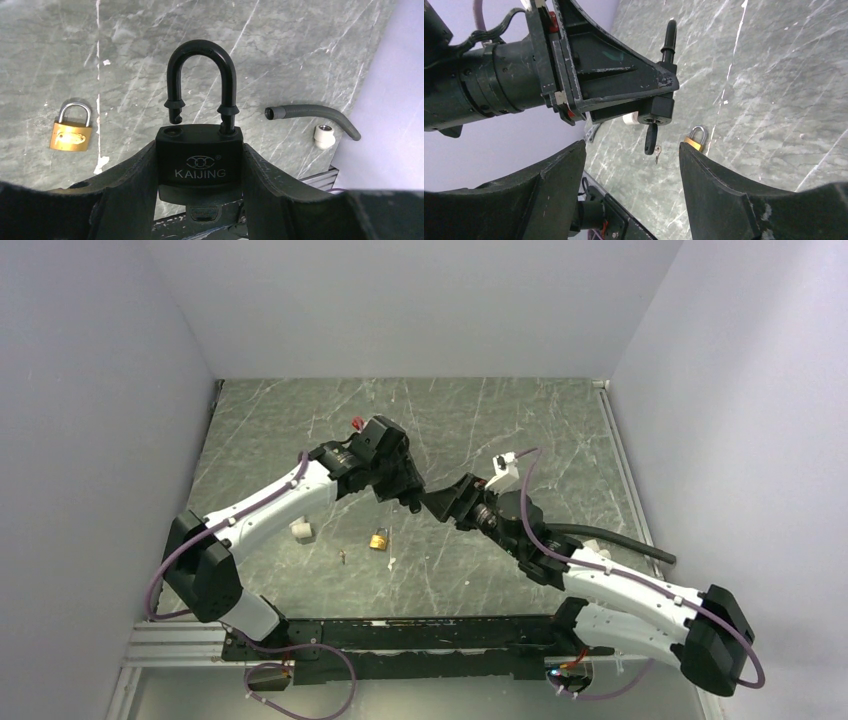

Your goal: Unlock with the key

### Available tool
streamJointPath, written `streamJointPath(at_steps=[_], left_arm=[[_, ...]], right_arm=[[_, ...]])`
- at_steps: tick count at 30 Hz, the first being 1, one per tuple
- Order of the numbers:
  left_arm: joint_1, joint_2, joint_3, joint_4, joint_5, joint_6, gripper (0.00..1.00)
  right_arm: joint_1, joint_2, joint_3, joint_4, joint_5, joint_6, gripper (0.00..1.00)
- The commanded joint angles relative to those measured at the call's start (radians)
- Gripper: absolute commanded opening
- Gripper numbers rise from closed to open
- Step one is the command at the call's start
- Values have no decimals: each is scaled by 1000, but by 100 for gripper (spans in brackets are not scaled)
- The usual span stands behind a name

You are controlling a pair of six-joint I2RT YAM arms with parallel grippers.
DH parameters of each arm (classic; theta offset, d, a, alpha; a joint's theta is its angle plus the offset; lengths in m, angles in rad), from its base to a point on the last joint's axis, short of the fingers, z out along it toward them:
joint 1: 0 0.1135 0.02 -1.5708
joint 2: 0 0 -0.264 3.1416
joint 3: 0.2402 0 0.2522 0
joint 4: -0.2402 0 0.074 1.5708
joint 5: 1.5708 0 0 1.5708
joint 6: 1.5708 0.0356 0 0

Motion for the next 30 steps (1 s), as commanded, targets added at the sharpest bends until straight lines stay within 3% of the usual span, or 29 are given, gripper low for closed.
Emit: streamJointPath(at_steps=[1, 12, 17, 20, 26, 27, 28, 29, 30], left_arm=[[-2, -10, 46, 94, 48, -24, 0], [-4, -27, 44, 118, 146, -49, 0], [-7, -39, 41, 127, 184, -60, 0], [-9, -48, 36, 127, 189, -64, 0], [-12, -26, 42, 123, 181, -61, 0], [-11, -20, 47, 122, 183, -51, 0], [-13, -14, 53, 116, 180, -34, 5], [-18, -10, 59, 110, 172, 0, 23], [-20, -11, 61, 105, 158, 12, 34]], right_arm=[[-2, 44, -5, 105, -37, 8, 70], [-7, 204, 4, 266, 50, 3, 69], [-8, 257, -7, 322, 156, 20, 60], [-8, 275, -6, 356, 218, 13, 51], [-9, 300, 21, 347, 207, -20, 1], [-9, 294, 16, 358, 196, -39, 0], [-9, 281, 4, 367, 185, -60, 0], [-9, 264, -8, 365, 179, -73, 0], [-9, 243, -20, 365, 172, -95, 0]])
